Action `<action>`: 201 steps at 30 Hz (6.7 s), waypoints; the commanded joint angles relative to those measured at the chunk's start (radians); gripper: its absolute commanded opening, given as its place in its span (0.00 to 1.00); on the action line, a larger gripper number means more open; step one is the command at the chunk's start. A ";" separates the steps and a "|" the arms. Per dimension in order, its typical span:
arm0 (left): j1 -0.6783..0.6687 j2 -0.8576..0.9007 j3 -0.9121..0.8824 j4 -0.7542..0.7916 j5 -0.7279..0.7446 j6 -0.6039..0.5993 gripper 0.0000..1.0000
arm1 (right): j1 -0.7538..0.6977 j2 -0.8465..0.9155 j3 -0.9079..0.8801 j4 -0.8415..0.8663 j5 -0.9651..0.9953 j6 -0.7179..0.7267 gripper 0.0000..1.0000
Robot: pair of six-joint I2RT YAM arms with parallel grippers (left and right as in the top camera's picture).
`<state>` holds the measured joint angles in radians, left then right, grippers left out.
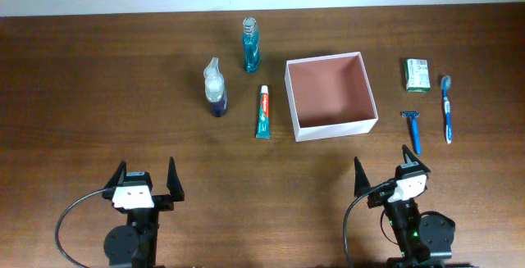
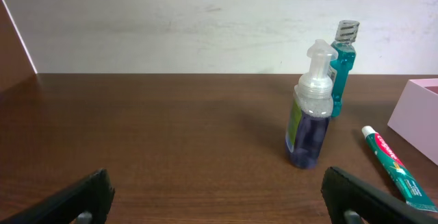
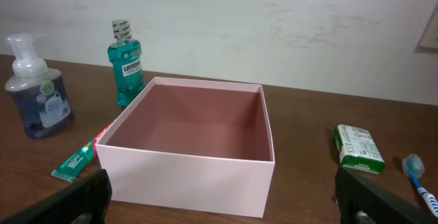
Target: Pack container
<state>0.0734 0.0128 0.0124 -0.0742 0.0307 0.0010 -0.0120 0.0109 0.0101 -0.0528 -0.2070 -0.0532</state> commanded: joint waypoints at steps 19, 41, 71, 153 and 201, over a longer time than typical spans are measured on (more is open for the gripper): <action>0.003 -0.007 -0.003 -0.003 0.026 0.019 0.99 | 0.005 -0.007 -0.005 -0.005 0.002 0.001 0.99; 0.003 -0.007 -0.003 -0.002 0.026 0.019 0.99 | 0.005 -0.007 -0.005 -0.005 0.017 0.001 0.99; 0.004 -0.004 0.036 0.140 0.111 -0.068 0.99 | 0.005 -0.007 -0.005 -0.005 0.017 0.001 0.99; -0.321 1.917 1.883 -1.043 0.111 0.052 1.00 | 0.005 -0.007 -0.005 -0.005 0.017 0.001 0.99; -0.359 2.133 1.883 -0.901 -0.080 -0.012 0.99 | 0.005 -0.007 -0.005 -0.005 0.017 0.001 0.99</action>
<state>-0.2893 2.1292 1.8778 -0.9878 -0.0349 0.0017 -0.0120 0.0109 0.0101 -0.0528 -0.1989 -0.0528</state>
